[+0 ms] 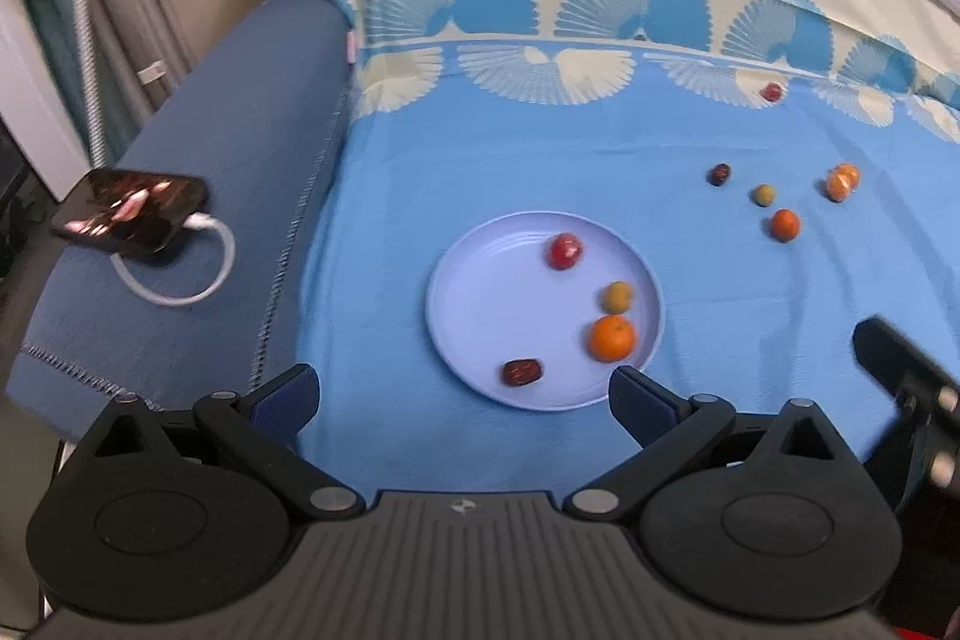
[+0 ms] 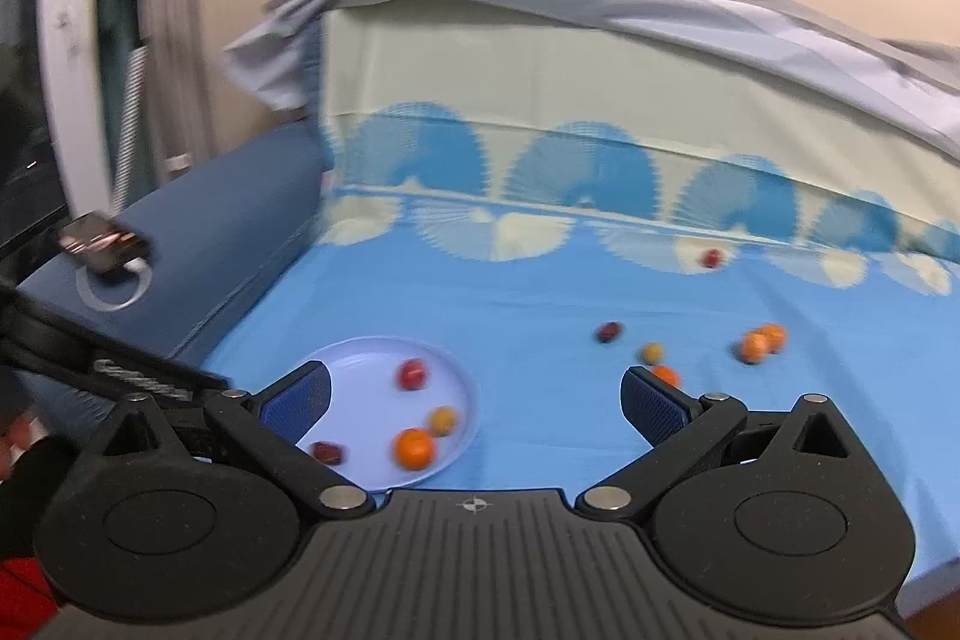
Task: Organize fruits
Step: 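Lift both open tools away from the plate, then grasp an orange with the left tool while the right tool grasps a plastic-wrapped orange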
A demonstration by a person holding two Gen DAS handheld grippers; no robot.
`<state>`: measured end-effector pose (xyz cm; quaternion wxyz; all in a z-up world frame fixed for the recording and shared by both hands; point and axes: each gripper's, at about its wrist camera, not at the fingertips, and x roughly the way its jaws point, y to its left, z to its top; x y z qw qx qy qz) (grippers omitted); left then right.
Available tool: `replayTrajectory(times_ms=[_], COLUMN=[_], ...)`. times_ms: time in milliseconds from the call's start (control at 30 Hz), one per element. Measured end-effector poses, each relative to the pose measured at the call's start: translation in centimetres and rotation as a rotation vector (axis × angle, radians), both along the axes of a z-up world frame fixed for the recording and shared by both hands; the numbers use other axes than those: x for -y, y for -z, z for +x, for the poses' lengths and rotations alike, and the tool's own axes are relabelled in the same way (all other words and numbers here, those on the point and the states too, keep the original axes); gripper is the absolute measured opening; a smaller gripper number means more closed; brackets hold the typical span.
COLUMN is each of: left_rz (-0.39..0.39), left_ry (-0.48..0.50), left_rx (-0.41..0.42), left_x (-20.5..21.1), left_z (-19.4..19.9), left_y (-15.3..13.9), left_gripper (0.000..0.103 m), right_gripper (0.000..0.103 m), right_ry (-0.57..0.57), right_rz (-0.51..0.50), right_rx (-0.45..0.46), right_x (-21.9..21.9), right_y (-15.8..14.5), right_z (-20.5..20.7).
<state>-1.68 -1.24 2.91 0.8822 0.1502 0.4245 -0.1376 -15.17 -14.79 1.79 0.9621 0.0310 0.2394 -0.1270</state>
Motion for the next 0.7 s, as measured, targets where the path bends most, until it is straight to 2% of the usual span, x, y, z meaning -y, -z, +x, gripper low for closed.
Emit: replayTrajectory(times_ms=[367,533,700], left_rz=[0.03,0.059,0.037], left_ry=[0.148,0.223,0.308], left_rx=[-0.037,-0.086,-0.15], left_x=[9.8,15.7,21.4], left_z=[3.2,5.4,7.3], left_y=[2.0,5.3,9.0], left_gripper=[0.103,0.103,0.103], right_gripper=[0.102,0.102,0.102], right_ry=[0.304,0.411,0.486], right_rz=[0.047,0.064,0.073], right_rx=[-0.015,-0.031,-0.048], right_x=[10.7,16.3,22.2], right_y=[3.3,5.1,7.6], right_z=[0.5,1.8,4.6])
